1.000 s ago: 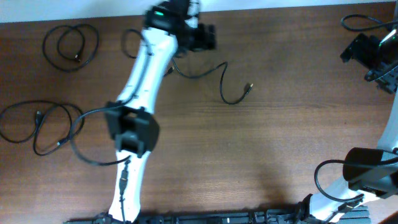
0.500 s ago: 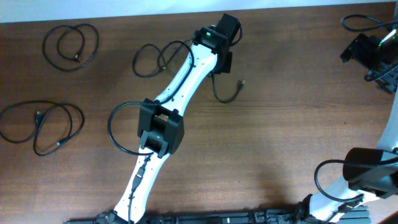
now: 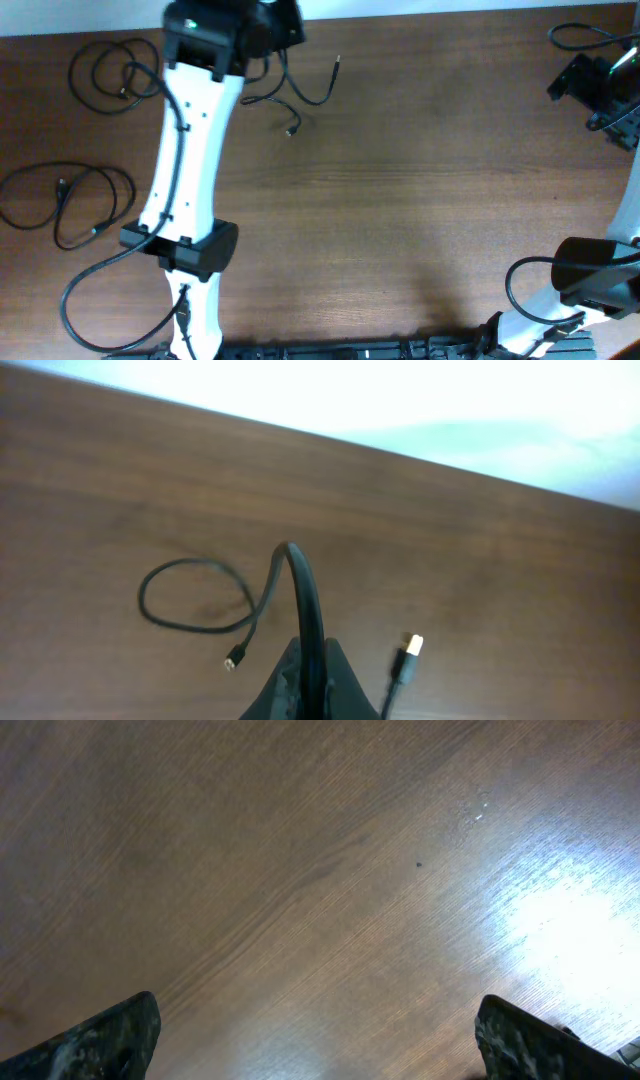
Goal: Untangle cables
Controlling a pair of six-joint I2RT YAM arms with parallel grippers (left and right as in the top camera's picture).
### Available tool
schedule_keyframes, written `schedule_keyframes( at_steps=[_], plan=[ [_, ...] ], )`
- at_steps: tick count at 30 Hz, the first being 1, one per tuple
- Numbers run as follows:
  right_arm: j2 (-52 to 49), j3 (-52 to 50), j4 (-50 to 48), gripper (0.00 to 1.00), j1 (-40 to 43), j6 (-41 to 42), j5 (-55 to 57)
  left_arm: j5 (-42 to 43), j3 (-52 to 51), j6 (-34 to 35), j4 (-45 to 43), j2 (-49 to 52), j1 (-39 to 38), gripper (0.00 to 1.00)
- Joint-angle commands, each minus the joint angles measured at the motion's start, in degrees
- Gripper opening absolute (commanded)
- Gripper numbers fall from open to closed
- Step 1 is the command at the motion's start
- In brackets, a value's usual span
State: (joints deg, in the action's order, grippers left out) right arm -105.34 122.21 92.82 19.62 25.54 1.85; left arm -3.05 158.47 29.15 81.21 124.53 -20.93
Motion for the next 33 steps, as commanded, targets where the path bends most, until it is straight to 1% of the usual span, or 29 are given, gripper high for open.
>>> schedule_keyframes(
  at_steps=[1, 2, 5, 7, 8, 10, 13, 15, 16, 18, 19, 20, 21, 22, 24, 26, 28, 31, 33],
  plan=[
    [0.0, -0.2, 0.0, 0.98, -0.2, 0.4, -0.1, -3.4, -0.1, 1.3, 3.2, 0.2, 5.0, 0.0],
    [0.0, -0.2, 0.0, 0.98, -0.2, 0.4, -0.1, -7.3, -0.2, 1.2, 4.9, 0.3, 5.7, 0.0],
    [0.0, -0.2, 0.0, 0.98, -0.2, 0.4, -0.1, -14.1, -2.5, 1.2, 8.6, 0.5, 5.7, 0.0],
    [0.0, -0.2, 0.0, 0.98, -0.2, 0.4, -0.1, -19.4, -7.4, 1.2, 9.8, 0.6, 5.7, 0.0],
    [0.0, -0.2, 0.0, 0.98, -0.2, 0.4, -0.1, -19.5, -9.8, 1.2, 9.2, 0.7, 5.7, 0.0],
    [0.0, -0.2, 0.0, 0.99, -0.2, 0.4, -0.1, -21.3, -15.7, 1.2, 6.8, 0.7, 5.7, 0.0],
    [0.0, -0.2, 0.0, 0.98, -0.2, 0.4, -0.1, -28.0, -25.9, 1.2, 0.4, 0.7, 6.0, 0.0],
    [0.0, -0.2, 0.0, 0.98, -0.2, 0.4, -0.1, -29.2, -30.5, 1.2, -3.2, 0.7, 6.4, 0.0],
    [-0.1, -0.2, 0.0, 0.98, -0.2, 0.4, -0.1, -29.7, -33.8, 1.2, -6.4, 0.7, 6.8, 0.0],
    [0.0, -0.2, 0.0, 0.98, -0.2, 0.4, -0.1, -29.3, -36.5, 1.3, -10.0, 0.7, 7.9, 0.0],
    [0.0, -0.2, 0.0, 0.98, -0.2, 0.4, -0.1, -28.3, -37.6, 2.6, -11.5, 0.7, 9.0, 0.0],
    [0.0, -0.2, 0.0, 0.98, -0.2, 0.4, -0.1, -25.1, -37.9, 4.0, -11.8, 0.7, 10.0, 0.0],
    [0.0, -0.2, 0.0, 0.98, -0.2, 0.4, -0.1, -15.8, -37.9, 3.5, -11.8, 0.7, 11.3, 0.0],
    [0.0, -0.2, 0.0, 0.98, -0.2, 0.4, -0.1, -9.6, -37.9, 1.6, -12.0, 0.7, 11.9, 0.0],
    [0.0, -0.2, 0.0, 0.98, -0.2, 0.4, -0.1, -1.4, -37.8, 0.5, -12.0, 0.7, 12.5, 0.0],
    [0.0, -0.2, 0.0, 0.98, -0.2, 0.4, -0.1, 9.5, -37.6, -3.9, -11.8, 0.5, 13.0, 0.0],
    [0.0, -0.2, 0.0, 0.98, -0.2, 0.4, -0.1, 15.0, -37.0, -4.9, -10.2, 0.1, 12.7, 0.0],
    [0.0, -0.2, 0.0, 0.98, -0.2, 0.4, -0.1, 17.1, -36.0, -4.8, -8.1, -3.1, 11.6, 0.0],
    [0.0, -0.2, 0.0, 0.99, -0.2, 0.4, -0.1, 25.0, -36.0, -4.8, -8.7, -6.7, 11.8, 0.0]
  ],
)
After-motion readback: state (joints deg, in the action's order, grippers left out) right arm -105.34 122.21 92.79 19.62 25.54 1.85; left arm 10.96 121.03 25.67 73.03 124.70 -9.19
